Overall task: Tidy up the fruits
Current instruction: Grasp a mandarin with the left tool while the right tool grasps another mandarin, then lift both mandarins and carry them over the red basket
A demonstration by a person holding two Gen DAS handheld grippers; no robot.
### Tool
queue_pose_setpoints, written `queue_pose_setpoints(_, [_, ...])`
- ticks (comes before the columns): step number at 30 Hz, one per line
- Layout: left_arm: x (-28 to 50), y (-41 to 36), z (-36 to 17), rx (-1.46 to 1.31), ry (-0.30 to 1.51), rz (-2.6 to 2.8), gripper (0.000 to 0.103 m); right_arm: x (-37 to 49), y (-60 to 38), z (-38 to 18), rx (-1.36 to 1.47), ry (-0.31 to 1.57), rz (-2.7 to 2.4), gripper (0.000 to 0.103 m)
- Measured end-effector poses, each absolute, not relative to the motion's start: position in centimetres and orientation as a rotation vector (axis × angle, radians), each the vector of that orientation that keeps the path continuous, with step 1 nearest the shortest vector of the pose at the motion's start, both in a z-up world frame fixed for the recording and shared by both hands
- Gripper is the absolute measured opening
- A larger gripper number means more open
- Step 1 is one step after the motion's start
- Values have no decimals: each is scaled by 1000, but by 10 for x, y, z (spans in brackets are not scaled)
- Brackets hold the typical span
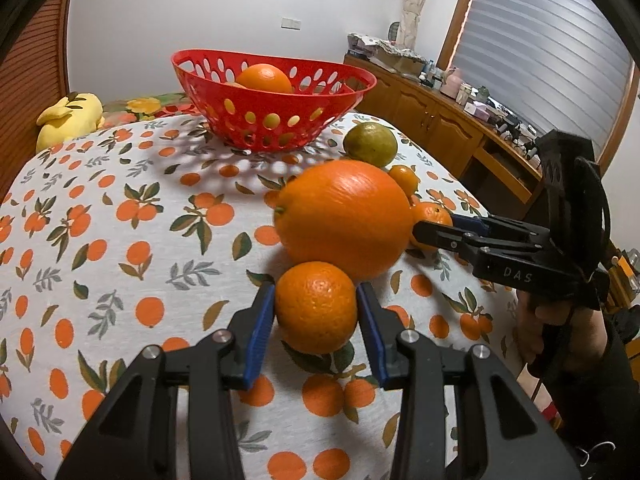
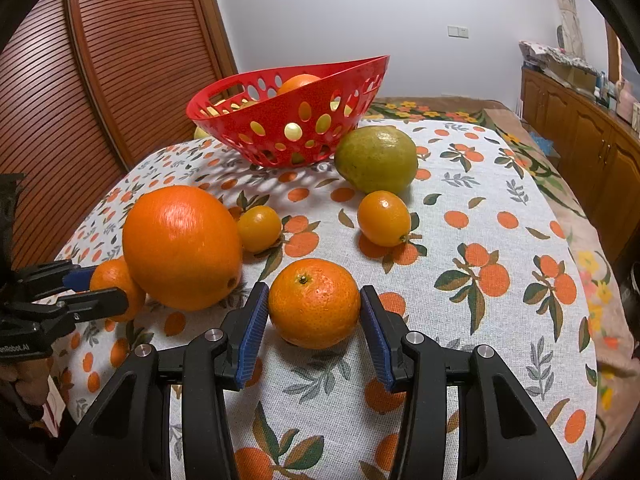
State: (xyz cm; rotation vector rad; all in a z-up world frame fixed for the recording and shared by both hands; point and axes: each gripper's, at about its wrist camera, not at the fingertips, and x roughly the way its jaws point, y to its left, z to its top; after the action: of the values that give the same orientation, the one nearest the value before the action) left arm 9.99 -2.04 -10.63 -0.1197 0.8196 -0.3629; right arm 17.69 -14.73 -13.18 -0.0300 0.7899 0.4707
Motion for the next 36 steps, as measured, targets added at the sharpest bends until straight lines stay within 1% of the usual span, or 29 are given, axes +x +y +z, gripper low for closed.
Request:
queue_pose_setpoints(16, [94,-2,-91,-140,781,-333,40,172,-142,-123,-55,766,476,47])
queue_pose_setpoints(36, [113,17,-43,-131,672,-290,40,176,-126,-61,-104,656,509,47])
